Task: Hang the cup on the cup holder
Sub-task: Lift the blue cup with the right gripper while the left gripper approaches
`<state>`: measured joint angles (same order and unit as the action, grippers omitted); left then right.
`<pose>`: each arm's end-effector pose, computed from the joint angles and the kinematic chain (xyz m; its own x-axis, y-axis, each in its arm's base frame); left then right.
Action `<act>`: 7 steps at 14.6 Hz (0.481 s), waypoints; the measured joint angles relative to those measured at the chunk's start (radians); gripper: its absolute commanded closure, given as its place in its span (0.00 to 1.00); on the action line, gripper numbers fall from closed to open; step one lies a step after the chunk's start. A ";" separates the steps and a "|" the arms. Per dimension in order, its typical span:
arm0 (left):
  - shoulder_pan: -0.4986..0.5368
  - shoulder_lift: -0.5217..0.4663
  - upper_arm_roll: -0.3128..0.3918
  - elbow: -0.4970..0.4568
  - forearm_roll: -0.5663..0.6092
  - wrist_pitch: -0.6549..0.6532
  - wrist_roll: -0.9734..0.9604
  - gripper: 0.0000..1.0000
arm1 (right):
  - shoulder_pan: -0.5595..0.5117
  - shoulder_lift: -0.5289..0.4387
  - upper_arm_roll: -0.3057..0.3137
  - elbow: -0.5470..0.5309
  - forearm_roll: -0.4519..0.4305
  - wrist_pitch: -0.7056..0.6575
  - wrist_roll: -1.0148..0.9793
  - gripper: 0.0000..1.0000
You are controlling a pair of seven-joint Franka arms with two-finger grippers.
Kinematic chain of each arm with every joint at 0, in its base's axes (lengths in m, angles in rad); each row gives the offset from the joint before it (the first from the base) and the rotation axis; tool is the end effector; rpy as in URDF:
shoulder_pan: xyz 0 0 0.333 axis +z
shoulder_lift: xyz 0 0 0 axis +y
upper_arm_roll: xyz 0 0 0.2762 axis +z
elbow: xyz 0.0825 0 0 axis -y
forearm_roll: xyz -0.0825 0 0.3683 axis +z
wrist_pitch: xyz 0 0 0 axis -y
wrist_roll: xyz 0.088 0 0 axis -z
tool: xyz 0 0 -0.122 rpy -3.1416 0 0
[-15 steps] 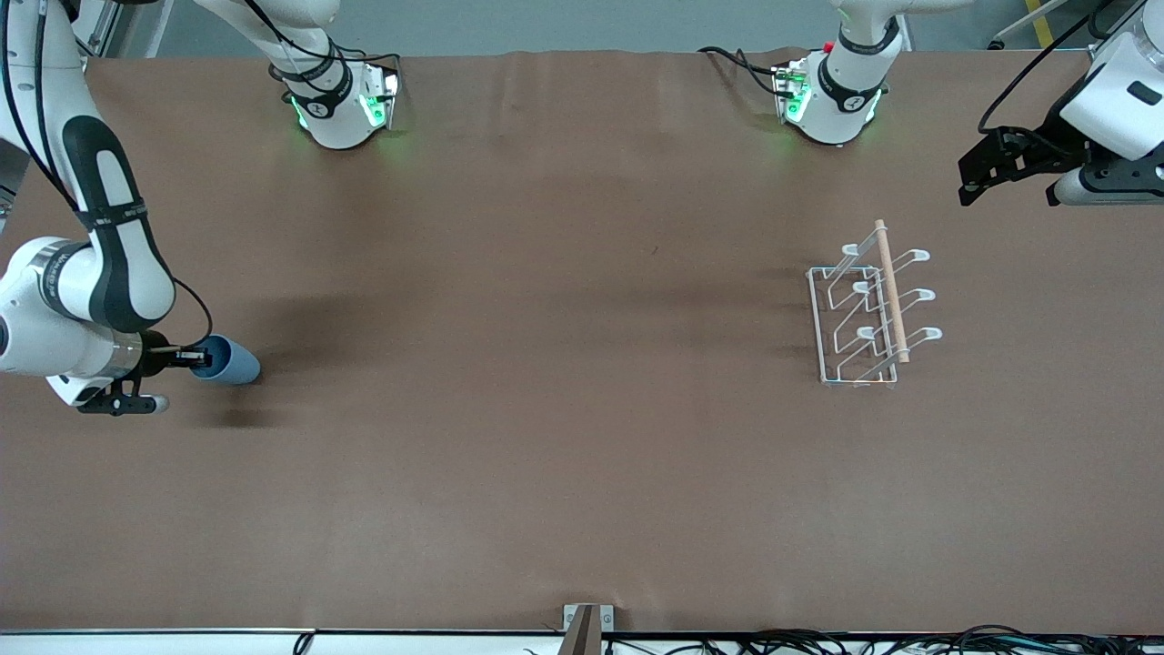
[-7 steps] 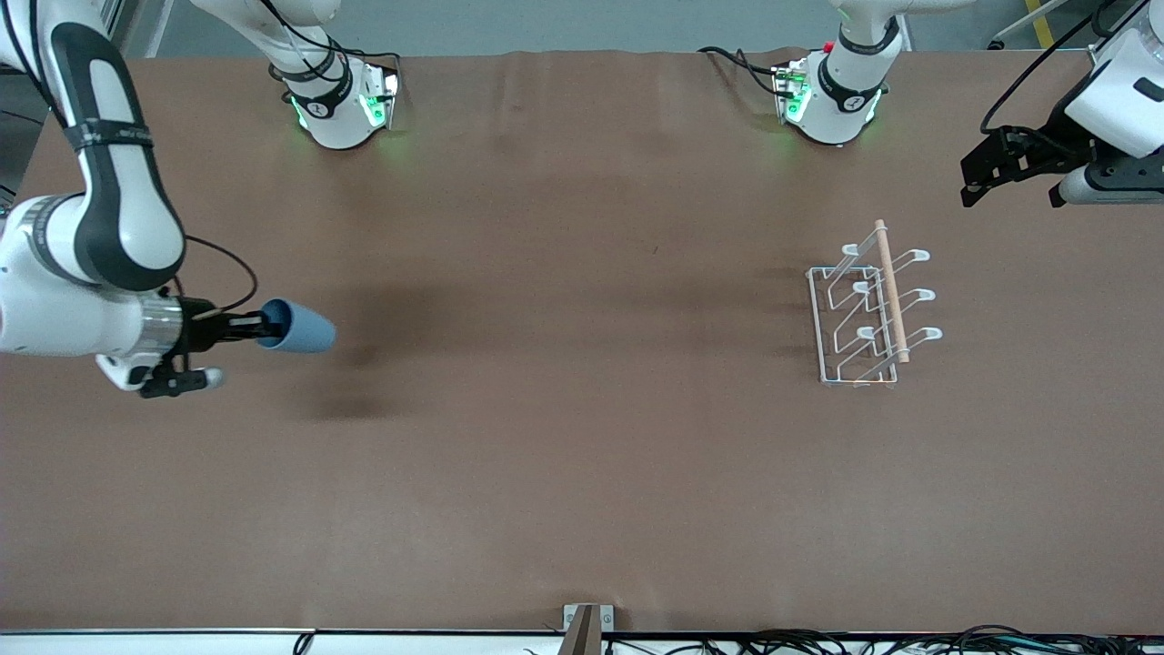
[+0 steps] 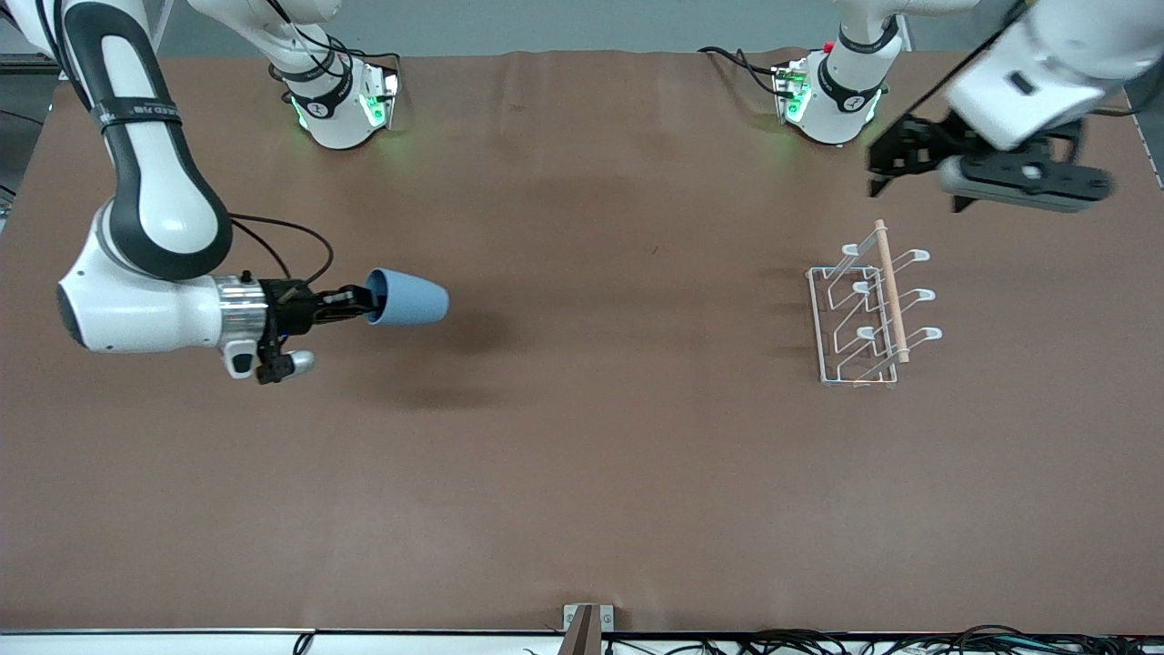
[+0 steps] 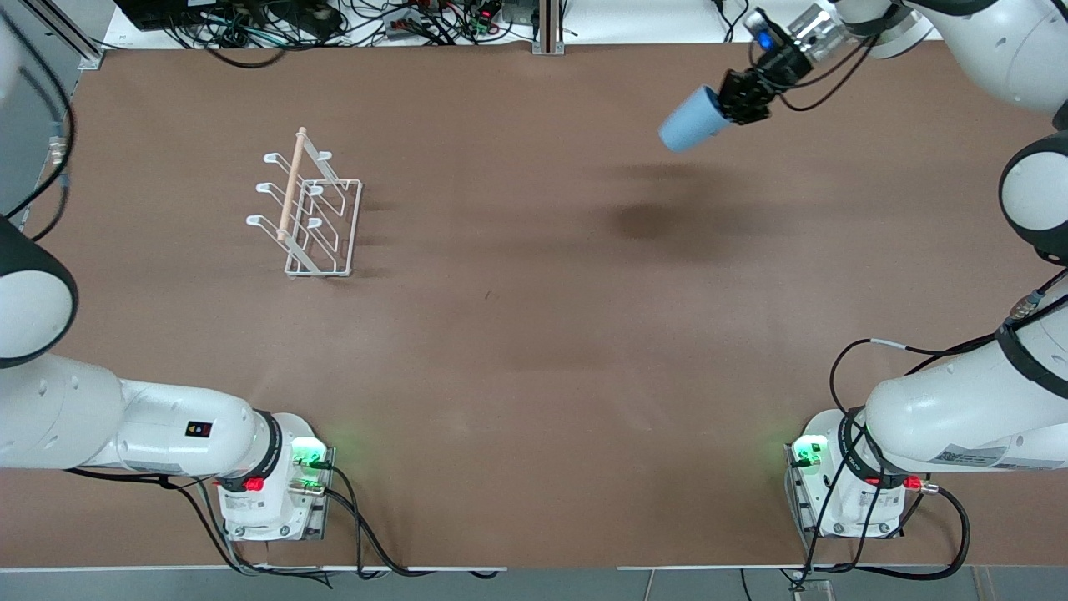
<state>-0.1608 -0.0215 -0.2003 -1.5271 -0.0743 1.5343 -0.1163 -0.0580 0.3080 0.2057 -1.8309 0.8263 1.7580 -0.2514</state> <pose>0.4924 -0.1971 0.5979 0.9692 -0.2453 0.0201 -0.2461 -0.9665 0.0726 0.5555 0.1543 0.3329 0.9515 0.1842 -0.2462 -0.0656 -0.6606 -0.7478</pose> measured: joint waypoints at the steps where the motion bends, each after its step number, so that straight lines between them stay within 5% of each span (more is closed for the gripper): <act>1: -0.035 0.018 -0.013 0.011 -0.001 0.017 -0.002 0.00 | 0.013 0.001 0.002 -0.001 0.067 0.000 0.000 1.00; 7: -0.274 0.187 -0.040 0.141 -0.001 0.129 -0.002 0.00 | 0.102 0.019 0.004 -0.001 0.425 -0.003 0.000 0.99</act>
<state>-0.4347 0.1651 -0.2407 -1.3859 -0.0754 1.6634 -0.1184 0.0437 0.3272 0.2100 -1.8314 1.2510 1.7553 -0.2516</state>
